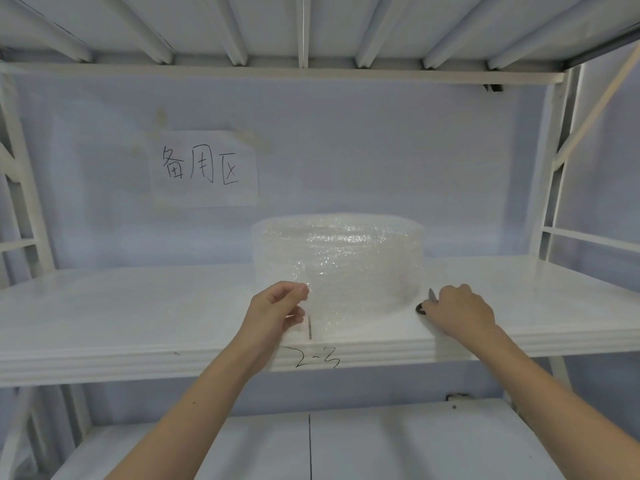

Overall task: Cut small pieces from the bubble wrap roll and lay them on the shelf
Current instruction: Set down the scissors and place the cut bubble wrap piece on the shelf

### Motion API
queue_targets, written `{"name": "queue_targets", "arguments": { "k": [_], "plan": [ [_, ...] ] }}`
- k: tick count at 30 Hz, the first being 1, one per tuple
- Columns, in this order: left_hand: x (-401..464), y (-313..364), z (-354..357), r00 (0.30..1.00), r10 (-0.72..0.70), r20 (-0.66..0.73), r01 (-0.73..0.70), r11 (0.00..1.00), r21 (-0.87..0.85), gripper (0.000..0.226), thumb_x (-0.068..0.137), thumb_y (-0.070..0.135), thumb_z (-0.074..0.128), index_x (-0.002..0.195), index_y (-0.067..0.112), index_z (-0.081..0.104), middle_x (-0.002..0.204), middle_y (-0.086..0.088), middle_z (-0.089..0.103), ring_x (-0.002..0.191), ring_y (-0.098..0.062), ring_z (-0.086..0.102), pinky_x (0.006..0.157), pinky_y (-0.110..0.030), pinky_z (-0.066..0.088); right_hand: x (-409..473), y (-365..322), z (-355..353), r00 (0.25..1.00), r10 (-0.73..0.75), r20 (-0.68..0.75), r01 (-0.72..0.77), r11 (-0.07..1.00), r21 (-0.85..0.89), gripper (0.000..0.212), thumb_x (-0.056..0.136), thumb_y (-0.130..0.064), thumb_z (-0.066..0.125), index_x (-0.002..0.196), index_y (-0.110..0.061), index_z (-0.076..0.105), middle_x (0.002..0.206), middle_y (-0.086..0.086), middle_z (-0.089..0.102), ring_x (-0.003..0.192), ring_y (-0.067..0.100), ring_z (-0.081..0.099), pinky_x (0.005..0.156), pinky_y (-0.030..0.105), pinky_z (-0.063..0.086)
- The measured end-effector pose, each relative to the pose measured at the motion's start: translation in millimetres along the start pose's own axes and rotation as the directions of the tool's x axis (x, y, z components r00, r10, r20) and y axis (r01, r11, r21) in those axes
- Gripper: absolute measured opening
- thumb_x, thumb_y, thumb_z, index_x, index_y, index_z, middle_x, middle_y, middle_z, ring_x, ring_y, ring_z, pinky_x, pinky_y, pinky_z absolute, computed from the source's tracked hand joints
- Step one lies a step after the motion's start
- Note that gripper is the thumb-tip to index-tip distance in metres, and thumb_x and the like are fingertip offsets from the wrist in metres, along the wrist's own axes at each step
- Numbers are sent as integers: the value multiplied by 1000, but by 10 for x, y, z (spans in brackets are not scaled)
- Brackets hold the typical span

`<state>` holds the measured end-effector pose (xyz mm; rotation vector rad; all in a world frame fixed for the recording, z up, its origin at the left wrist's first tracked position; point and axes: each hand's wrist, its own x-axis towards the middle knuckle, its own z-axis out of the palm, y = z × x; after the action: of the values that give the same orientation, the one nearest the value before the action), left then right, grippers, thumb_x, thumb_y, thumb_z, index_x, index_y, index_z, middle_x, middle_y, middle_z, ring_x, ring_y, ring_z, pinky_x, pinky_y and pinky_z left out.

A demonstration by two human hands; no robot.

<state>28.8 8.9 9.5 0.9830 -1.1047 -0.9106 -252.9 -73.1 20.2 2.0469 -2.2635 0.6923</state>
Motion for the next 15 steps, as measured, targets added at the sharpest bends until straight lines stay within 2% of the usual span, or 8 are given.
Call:
{"name": "queue_targets", "arguments": {
  "k": [3,6,7,9,11,13,15],
  "plan": [
    [9,68,-83,1000,19,-15,-19,1000,8,12,93,16,66,86,10,74,80,0,69,59,-12,60,66,-23,55,-5,-51,52,995,-24,-92,13,993,-116,31,94,-36,45,99,-8,56,104,11,46,73,29,51,64,32,39],
    [10,156,-223,998,36,-59,-37,999,-23,10,93,15,66,89,9,74,76,-2,70,59,-13,61,65,-21,56,32,-122,55,998,-4,-59,-6,984,-177,37,94,-41,49,109,-7,53,108,12,51,84,30,56,66,32,38],
    [7,184,-283,996,43,-73,-45,999,-25,10,93,15,66,89,9,74,76,-2,70,60,-13,61,66,-21,57,12,-167,40,995,-11,-95,-6,984,-176,35,95,-38,47,106,-6,56,107,12,52,85,30,54,67,32,39],
    [6,229,-409,994,59,-92,-62,998,-24,10,92,17,67,92,9,75,77,-2,71,62,-14,61,69,-22,57,-123,-323,-4,962,-94,-258,63,990,-126,27,94,-28,45,89,-5,61,93,10,54,76,29,48,63,32,39],
    [21,261,-522,992,71,-107,-75,997,-31,10,91,18,68,94,11,76,78,-2,72,63,-14,62,72,-24,57,-403,-623,-66,905,-272,-328,271,961,-49,34,94,-27,44,64,-14,50,76,4,51,67,28,46,59,32,37],
    [49,284,-604,990,75,-123,-80,996,-40,10,91,18,68,95,14,76,80,-3,73,64,-14,62,73,-25,56,-743,-1040,-158,853,-458,-250,489,869,76,44,95,-35,43,55,-18,37,71,-1,48,67,28,50,61,33,39],
    [62,294,-670,988,78,-137,-83,996,-37,10,92,19,68,96,16,76,82,-3,74,67,-15,63,74,-26,55,-909,-1419,-137,810,-572,-130,581,753,308,39,93,-43,48,60,-20,49,78,-4,55,76,22,56,66,32,44]
  ]
}}
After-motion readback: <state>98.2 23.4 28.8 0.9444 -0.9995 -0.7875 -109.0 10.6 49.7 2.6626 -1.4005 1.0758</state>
